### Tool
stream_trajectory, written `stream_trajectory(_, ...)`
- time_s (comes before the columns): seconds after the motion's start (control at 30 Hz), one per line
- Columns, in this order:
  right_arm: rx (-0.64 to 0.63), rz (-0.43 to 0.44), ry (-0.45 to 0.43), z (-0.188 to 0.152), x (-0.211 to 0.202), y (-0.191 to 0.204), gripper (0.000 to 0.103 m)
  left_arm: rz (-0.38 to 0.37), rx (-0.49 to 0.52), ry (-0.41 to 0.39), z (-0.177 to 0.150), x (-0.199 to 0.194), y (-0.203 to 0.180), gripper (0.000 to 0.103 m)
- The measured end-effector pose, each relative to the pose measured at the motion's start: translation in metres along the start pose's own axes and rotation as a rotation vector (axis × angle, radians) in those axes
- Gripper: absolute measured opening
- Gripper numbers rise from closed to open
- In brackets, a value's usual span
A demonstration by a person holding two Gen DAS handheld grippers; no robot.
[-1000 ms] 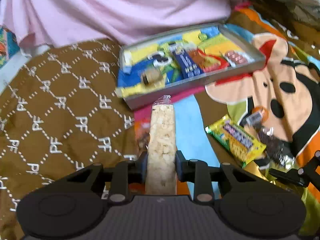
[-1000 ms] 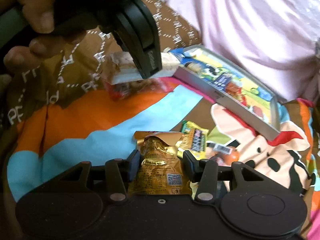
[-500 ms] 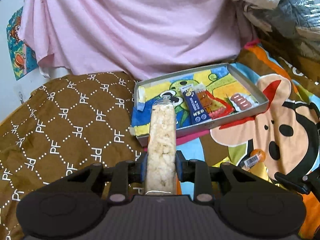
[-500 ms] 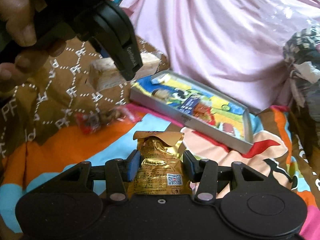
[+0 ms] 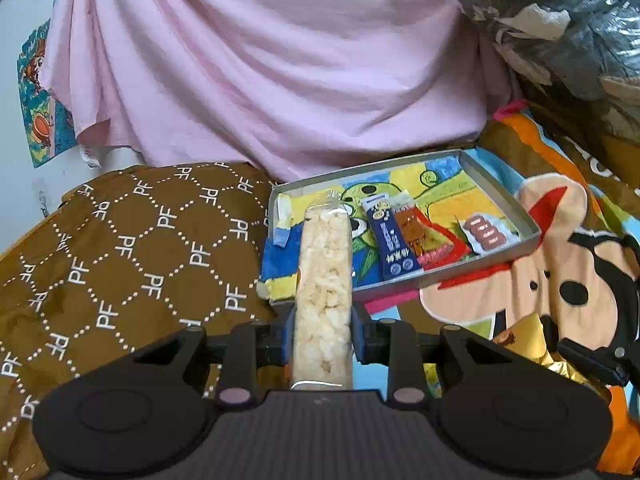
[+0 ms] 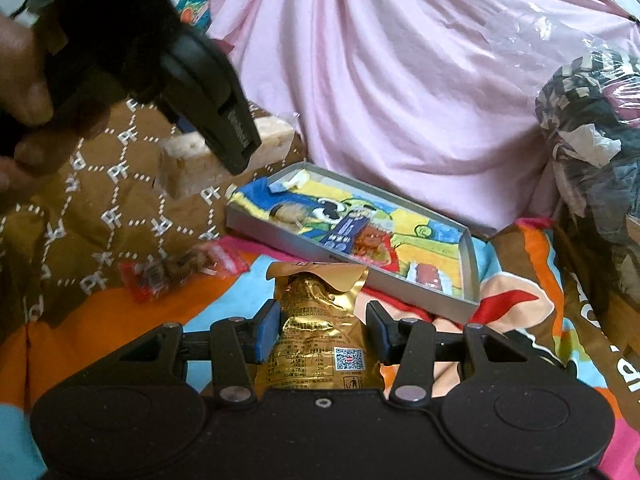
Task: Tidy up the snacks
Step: 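Carry the rice-cake bar and gold pouch over the grey tray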
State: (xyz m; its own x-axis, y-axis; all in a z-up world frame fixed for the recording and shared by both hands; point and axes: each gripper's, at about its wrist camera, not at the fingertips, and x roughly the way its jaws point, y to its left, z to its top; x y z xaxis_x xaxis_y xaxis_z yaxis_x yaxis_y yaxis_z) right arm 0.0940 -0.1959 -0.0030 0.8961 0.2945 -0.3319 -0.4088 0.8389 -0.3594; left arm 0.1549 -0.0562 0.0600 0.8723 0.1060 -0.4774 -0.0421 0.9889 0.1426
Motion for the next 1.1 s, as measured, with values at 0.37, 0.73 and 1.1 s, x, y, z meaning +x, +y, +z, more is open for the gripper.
stream_trajectory(0.37, 0.053, -0.006, -0.031, 0.052, 0.063, -0.062, 0.049, -0.02, -0.074, -0.019, 0.039, 0.075, 0.018, 0.031)
stream_trajectory(0.73, 0.157, -0.084, 0.011, 0.056, 0.15, -0.116, 0.049, -0.039, -0.136, 0.009, 0.063, 0.159, 0.022, 0.031)
stream_trajectory(1.1, 0.23, -0.126, 0.089, 0.031, 0.192, -0.138, 0.049, -0.08, -0.097, 0.031, 0.059, 0.187, -0.003, 0.031)
